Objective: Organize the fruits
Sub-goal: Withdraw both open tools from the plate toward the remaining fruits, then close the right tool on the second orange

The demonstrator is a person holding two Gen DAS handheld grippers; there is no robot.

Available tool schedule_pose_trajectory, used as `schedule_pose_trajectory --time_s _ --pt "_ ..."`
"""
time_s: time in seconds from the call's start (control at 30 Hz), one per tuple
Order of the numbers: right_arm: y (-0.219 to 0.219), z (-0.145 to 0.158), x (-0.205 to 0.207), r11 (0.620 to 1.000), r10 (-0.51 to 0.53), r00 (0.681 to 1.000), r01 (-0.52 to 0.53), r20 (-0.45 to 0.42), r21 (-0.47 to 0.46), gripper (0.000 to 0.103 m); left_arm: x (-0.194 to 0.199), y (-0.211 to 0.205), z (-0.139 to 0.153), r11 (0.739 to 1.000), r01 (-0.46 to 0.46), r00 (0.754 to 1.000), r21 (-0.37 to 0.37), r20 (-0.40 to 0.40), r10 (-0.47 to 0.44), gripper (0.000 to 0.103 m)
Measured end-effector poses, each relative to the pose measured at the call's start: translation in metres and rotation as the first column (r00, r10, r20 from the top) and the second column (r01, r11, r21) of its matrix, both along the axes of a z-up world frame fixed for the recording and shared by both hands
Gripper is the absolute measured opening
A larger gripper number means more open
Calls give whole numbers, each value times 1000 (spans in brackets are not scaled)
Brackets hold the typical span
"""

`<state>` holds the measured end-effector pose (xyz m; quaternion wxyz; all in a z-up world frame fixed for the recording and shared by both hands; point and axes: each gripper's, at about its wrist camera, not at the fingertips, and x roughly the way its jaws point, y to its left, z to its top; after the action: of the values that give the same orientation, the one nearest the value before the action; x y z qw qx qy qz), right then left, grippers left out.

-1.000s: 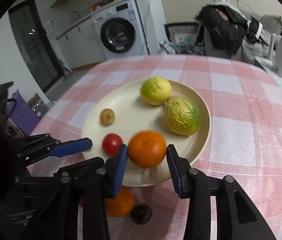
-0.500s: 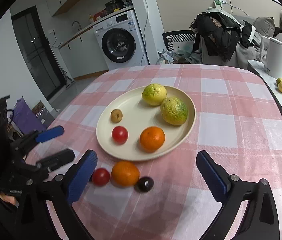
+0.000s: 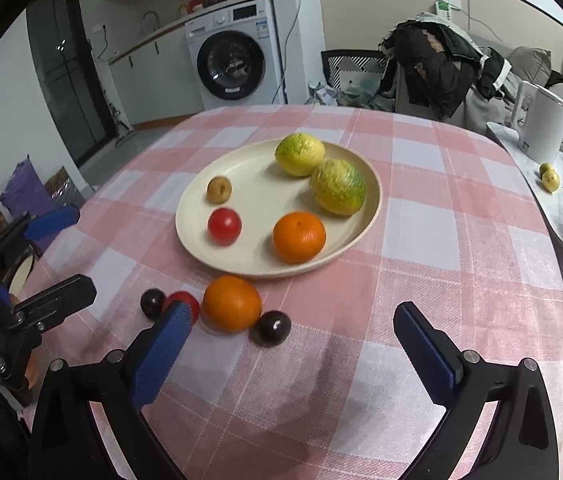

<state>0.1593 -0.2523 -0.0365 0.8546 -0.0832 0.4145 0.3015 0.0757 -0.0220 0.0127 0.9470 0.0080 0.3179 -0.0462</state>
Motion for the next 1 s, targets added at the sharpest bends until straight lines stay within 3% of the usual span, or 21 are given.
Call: schedule_pose_trajectory --time_s 0.3,0.53,0.77,1.0 --pt "8 -25 0 994 32 998 -38 -58 -105 103 14 2 -21 1000 0 997 -1 -75 0 102" --pt "9 -28 0 996 52 996 -57 -69 -76 101 22 1 -36 1000 6 991 10 -134 -4 102" --pt "9 -24 1 998 53 997 -56 -64 -40 86 27 1 -45 1000 1 985 21 -172 3 102" --pt "15 -17 -2 998 55 998 -55 -28 7 80 32 1 -51 1000 -1 981 29 -193 7 102"
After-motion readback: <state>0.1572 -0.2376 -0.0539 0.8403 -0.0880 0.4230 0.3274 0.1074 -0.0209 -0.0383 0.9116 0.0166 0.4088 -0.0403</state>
